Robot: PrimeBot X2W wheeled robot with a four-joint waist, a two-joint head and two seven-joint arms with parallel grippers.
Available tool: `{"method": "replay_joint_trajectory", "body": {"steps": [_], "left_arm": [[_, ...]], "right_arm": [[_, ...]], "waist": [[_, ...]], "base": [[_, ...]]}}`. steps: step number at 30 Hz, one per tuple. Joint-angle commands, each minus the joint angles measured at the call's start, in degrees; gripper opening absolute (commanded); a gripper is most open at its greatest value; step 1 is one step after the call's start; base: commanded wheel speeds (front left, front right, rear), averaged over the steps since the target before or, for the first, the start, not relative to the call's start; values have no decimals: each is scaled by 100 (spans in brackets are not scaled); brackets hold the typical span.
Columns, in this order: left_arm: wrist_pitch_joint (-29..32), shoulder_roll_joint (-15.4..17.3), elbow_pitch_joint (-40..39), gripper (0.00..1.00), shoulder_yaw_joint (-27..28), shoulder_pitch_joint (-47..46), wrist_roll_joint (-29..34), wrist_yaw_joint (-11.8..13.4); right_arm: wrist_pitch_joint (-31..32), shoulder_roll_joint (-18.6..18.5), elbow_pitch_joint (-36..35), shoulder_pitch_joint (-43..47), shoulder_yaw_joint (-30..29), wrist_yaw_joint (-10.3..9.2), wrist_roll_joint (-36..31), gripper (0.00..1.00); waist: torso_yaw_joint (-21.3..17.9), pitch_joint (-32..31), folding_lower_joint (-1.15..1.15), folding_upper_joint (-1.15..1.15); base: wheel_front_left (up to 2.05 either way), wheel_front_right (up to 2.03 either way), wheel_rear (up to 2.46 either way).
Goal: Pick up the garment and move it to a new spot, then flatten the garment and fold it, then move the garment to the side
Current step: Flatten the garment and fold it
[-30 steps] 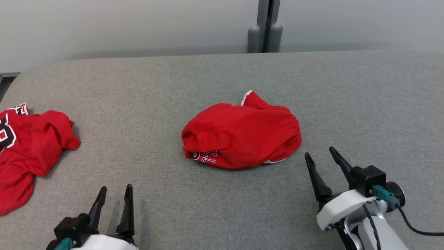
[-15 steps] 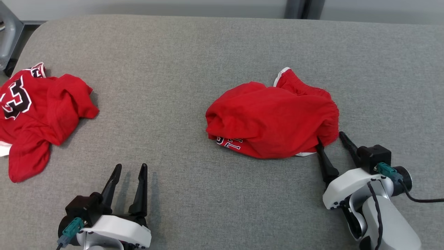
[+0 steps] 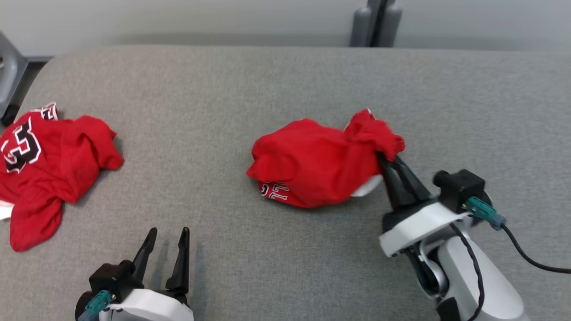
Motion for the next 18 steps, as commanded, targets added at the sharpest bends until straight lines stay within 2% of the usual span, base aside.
{"method": "replay_joint_trajectory", "body": {"steps": [1,6,10,12,15,18], "left_arm": [[-1,22,10,100,-5,-14,49,-21],[-1,23,109,100,-95,107,60,-36],[-1,24,176,100,-140,177,91,-39],[-1,18,247,100,-203,212,90,-40],[-1,21,274,100,-293,89,28,-23],[-1,21,270,100,-318,35,-28,28]], "right_arm": [[1,-34,-204,-80,183,0,114,0],[1,-34,-948,-413,1110,0,806,0],[0,-34,-1390,-837,1657,0,1694,0],[1,-39,-1512,-1030,1690,0,2112,0],[1,-47,-1559,-1229,1412,0,2467,0],[1,-43,-1249,-1176,1017,0,2437,0]], "waist": [[-151,-233,0,0],[-226,-624,0,0],[-205,-837,0,0],[-168,-866,0,0],[-97,-780,0,0],[-81,-672,0,0]], "base": [[0,0,0],[0,0,0],[0,0,0],[0,0,0],[0,0,0],[0,0,0]]}}
